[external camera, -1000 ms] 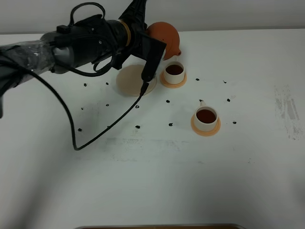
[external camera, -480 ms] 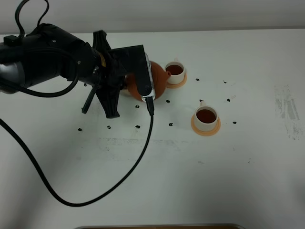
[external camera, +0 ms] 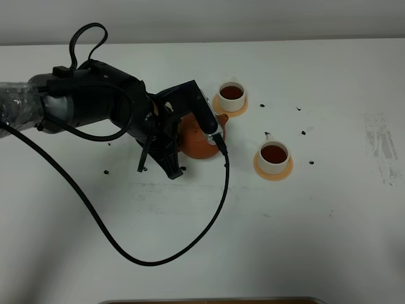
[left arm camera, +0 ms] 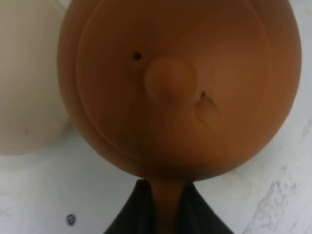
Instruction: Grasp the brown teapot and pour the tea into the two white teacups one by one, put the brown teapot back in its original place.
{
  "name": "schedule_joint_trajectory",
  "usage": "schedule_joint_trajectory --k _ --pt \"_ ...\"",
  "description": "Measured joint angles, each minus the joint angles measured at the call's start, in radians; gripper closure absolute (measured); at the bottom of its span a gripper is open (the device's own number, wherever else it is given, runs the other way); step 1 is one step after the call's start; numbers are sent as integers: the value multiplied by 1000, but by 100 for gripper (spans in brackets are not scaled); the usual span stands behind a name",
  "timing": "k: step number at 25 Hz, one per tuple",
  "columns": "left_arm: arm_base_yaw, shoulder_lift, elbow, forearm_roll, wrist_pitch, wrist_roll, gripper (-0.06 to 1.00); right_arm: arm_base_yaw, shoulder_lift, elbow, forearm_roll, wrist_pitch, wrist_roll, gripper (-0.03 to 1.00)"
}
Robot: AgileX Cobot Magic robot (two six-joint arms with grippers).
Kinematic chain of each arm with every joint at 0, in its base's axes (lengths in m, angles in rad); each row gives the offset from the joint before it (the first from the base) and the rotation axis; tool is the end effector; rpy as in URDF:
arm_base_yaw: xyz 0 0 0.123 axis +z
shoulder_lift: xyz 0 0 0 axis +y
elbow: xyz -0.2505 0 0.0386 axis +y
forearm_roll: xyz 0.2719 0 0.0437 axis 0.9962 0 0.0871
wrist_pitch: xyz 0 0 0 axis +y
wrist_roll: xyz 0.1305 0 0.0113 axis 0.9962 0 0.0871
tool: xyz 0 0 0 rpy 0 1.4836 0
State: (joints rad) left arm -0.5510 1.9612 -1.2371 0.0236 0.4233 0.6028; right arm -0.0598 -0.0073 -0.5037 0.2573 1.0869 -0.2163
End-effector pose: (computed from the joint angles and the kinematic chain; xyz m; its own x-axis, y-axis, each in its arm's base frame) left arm 0.3650 -0.2228 0.0783 -0.2994 0.8700 -0.3916 0.8560 0.4263 0.2926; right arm 0.0801 0.0248 0.2724 -0.4409 -0.0657 -0.8951 -0.1842 0.9827 0.0186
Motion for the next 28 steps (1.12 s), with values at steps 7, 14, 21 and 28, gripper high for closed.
schedule_joint_trajectory --k 7,14,21,28 --pt "0 50 0 -58 -7 -45 82 0 0 0 0 0 0 53" --pt "0 72 -5 -57 -18 -96 82 0 0 0 0 0 0 53" --pt "5 -50 -4 -57 38 -155 82 0 0 0 0 0 0 53" --pt "76 -330 100 7 145 -270 82 0 0 0 0 0 0 53"
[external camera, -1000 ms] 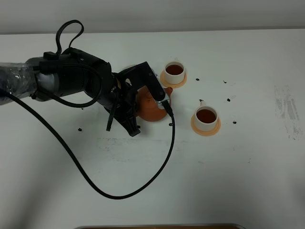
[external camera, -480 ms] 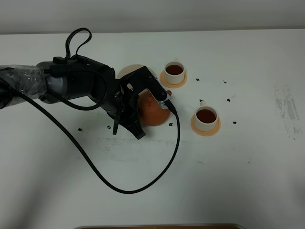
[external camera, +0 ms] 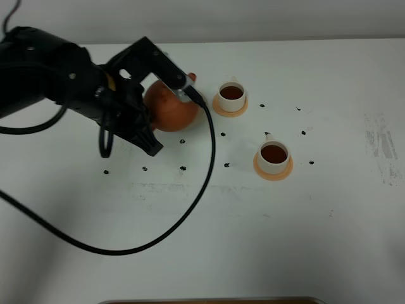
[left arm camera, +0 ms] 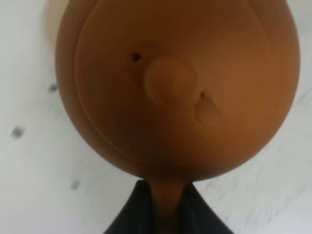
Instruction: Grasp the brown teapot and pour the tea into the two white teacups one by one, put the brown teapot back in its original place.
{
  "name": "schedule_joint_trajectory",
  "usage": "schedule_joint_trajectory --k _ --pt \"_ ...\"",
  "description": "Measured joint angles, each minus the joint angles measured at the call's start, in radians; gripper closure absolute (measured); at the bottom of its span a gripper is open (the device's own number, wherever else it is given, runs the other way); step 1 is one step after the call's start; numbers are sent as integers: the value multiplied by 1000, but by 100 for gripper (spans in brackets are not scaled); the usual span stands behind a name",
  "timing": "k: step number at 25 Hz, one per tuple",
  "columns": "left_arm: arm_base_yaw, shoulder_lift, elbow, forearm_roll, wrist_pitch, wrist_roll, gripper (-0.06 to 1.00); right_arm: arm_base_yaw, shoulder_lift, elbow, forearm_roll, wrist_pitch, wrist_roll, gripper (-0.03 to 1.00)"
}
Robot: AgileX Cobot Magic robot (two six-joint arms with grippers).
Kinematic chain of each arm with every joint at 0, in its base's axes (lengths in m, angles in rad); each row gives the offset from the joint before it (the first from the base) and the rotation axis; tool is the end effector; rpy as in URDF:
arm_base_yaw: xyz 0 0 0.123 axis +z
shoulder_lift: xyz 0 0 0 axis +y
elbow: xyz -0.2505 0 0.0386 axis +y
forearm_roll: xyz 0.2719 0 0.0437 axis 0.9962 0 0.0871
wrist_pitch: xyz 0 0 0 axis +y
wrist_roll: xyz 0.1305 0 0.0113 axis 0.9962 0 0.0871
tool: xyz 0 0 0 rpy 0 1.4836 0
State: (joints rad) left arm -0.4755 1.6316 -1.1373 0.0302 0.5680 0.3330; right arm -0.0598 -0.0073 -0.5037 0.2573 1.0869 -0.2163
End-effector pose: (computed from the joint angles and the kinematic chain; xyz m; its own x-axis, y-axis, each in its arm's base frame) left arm 0.3453 -0.1754 0.1717 -0.5313 0.6681 -0.5209 0.6792 0.7034 0.2095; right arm 0.0801 0.0248 0.2724 -0.4409 -0.0657 -0.8951 -0.1842 0.9827 0.0186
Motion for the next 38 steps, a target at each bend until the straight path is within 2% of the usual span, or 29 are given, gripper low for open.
schedule_joint_trajectory --k 8,13,17,21,27,33,38 --pt "262 -259 178 15 63 -90 82 0 0 0 0 0 0 53" --pt "318 -295 184 5 68 -114 82 0 0 0 0 0 0 53" --pt "319 -225 172 -30 40 -152 82 0 0 0 0 0 0 53" --pt "307 -71 81 -69 30 -170 82 0 0 0 0 0 0 53" --pt "213 200 -175 -117 31 -175 82 0 0 0 0 0 0 53" --pt "138 430 -425 -136 96 -180 82 0 0 0 -1 0 0 53" --pt "109 557 -536 -140 131 -181 82 0 0 0 -13 0 0 53"
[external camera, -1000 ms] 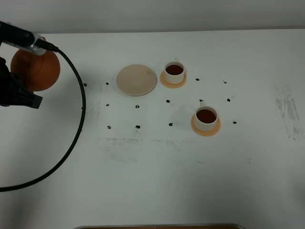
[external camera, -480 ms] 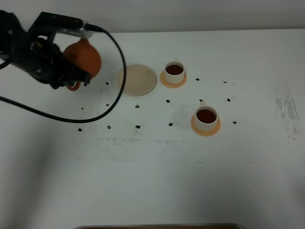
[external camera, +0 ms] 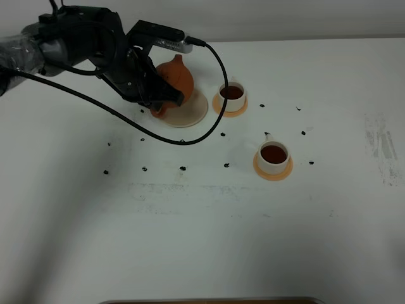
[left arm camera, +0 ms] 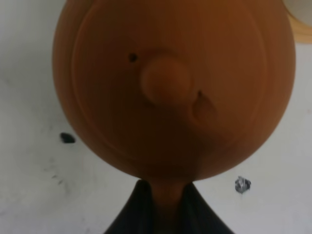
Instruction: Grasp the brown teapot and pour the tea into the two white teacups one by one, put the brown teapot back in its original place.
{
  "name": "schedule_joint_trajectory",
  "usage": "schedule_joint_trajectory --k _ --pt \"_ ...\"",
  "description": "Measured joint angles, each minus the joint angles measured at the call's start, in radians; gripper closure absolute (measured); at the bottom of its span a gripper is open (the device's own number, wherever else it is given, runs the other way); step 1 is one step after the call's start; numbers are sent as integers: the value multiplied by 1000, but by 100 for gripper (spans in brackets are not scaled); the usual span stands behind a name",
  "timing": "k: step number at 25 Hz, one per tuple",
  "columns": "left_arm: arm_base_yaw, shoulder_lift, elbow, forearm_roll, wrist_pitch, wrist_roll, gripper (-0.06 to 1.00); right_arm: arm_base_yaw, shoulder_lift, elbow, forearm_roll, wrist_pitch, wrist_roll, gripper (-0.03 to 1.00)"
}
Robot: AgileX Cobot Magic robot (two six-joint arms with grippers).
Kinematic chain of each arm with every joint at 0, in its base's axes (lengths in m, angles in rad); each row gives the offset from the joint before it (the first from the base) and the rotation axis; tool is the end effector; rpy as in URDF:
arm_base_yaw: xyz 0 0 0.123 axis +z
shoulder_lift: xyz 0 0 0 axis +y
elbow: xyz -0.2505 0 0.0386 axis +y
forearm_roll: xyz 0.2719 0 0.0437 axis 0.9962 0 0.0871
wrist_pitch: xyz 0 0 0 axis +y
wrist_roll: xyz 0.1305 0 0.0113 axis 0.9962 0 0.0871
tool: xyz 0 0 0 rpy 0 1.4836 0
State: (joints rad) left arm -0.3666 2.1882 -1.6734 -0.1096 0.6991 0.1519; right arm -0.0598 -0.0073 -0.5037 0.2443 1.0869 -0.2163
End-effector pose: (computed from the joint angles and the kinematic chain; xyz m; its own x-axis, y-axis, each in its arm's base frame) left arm 0.4551 -0.1846 0.0912 -0.8137 0.3849 -0.4356 0.4422 0.8963 -0.0340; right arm 0.0802 0.0233 0.2721 -0.4420 -0.0721 -0.8941 -0.1770 0.9842 0.0082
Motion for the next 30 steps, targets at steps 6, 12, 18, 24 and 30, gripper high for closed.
schedule_joint_trajectory --k 6,12,18,24,30 --pt "-4 43 -10 2 16 -1 82 0 0 0 -10 0 0 53" --pt "-5 47 -15 12 16 -1 82 0 0 0 -16 0 0 53" --pt "-7 31 -15 20 13 -1 75 0 0 0 -16 0 0 53" --pt "-7 -7 -17 20 29 -1 50 0 0 0 -16 0 0 53" --pt "-7 -81 -17 58 130 -2 47 0 0 0 -1 0 0 53"
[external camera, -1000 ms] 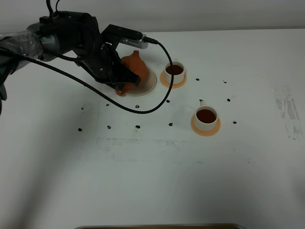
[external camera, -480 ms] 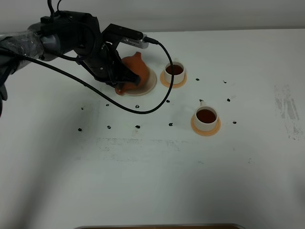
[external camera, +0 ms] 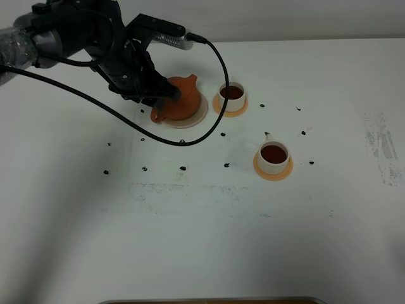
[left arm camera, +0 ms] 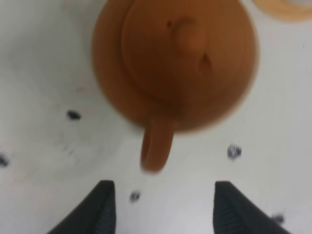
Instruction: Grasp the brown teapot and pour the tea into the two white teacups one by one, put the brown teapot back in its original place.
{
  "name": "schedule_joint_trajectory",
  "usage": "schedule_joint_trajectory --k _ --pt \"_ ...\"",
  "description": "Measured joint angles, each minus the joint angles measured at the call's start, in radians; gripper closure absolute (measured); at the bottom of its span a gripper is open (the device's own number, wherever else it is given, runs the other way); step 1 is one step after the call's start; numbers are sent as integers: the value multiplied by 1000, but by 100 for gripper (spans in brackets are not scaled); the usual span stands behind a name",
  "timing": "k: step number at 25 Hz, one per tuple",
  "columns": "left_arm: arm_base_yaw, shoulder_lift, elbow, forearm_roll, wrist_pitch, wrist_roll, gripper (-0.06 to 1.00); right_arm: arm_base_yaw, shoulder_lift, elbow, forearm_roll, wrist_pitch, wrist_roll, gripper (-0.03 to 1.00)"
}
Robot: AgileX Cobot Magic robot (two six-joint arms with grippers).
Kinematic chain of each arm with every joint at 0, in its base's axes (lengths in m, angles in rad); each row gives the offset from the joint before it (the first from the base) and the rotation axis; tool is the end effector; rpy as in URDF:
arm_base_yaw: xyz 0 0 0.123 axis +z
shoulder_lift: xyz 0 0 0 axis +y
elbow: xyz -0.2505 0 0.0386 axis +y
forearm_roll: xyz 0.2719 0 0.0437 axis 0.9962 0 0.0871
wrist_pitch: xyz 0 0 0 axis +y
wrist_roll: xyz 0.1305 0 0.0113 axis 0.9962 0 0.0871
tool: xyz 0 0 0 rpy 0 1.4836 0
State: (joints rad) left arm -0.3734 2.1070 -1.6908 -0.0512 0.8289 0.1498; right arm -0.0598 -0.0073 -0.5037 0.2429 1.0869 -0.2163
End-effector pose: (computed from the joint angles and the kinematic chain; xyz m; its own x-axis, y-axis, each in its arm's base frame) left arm 0.4451 -0.1797 0.1288 -0.8034 0.4381 -0.4032 0.4741 0.8804 0.0119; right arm 0.0802 0.0231 0.2721 -0.4421 -0.0727 -0.8940 -0.1762 0.9843 0.0070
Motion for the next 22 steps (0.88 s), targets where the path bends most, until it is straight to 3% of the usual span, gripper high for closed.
schedule_joint_trajectory --k 5,16,22 --pt "4 -145 38 111 97 -5 47 0 0 0 3 0 0 53" --pt "178 -723 452 144 78 -5 47 0 0 0 3 0 0 53" --pt "242 -1013 547 147 88 -5 47 0 0 0 4 0 0 53"
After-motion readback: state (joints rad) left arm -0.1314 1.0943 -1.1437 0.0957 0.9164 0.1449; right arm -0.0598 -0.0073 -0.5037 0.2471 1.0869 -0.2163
